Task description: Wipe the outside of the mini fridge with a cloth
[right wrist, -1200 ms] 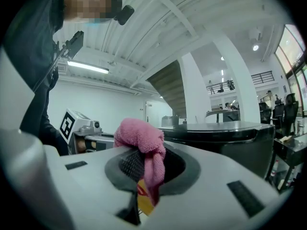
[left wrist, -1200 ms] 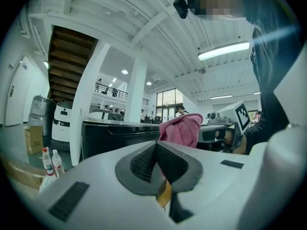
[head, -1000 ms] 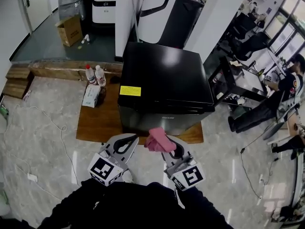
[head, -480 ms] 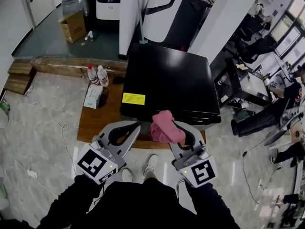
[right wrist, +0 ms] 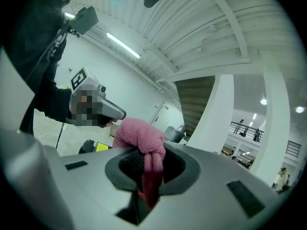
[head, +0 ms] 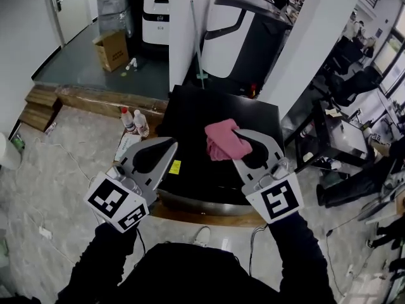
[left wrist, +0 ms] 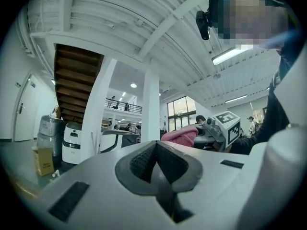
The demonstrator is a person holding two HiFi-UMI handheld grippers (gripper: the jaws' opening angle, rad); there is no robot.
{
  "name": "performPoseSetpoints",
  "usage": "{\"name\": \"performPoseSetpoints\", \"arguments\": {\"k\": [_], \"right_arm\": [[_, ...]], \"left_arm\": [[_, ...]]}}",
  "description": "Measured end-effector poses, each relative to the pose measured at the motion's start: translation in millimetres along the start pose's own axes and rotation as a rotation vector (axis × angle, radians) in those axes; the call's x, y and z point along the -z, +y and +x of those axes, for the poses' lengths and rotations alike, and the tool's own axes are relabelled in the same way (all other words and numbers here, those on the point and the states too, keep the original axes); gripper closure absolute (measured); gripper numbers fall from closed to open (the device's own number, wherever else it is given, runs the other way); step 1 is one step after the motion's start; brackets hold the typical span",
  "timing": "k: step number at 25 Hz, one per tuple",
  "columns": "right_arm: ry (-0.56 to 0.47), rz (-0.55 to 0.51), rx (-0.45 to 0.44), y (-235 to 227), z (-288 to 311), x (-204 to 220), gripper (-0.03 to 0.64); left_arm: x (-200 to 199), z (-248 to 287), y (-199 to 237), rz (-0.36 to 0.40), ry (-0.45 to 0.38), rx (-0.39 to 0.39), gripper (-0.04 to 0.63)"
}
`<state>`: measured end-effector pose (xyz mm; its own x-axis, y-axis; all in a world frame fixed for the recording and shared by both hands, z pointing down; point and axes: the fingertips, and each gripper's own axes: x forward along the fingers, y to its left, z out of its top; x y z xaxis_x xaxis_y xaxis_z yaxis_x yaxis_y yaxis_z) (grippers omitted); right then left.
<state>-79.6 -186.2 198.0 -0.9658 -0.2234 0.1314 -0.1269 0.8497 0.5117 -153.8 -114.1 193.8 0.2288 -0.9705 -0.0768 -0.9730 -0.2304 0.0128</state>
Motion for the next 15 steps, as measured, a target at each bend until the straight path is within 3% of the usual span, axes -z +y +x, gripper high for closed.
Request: {"name": "performPoseSetpoints", "arguments": {"k": [9, 15], "right_arm": [[0.005, -0.065, -0.196, -65.8, 80.2, 26.4, 0.561], [0.103, 0.034, -0.348, -81.1, 156.3, 70.2, 0.561]], "left_arm": [[-10.8, 70.1, 50.6, 0.208, 0.024, -0.215, 0.590], [1.4, 105.4, 88.4, 0.262, 0.053, -0.310, 0.591]]}}
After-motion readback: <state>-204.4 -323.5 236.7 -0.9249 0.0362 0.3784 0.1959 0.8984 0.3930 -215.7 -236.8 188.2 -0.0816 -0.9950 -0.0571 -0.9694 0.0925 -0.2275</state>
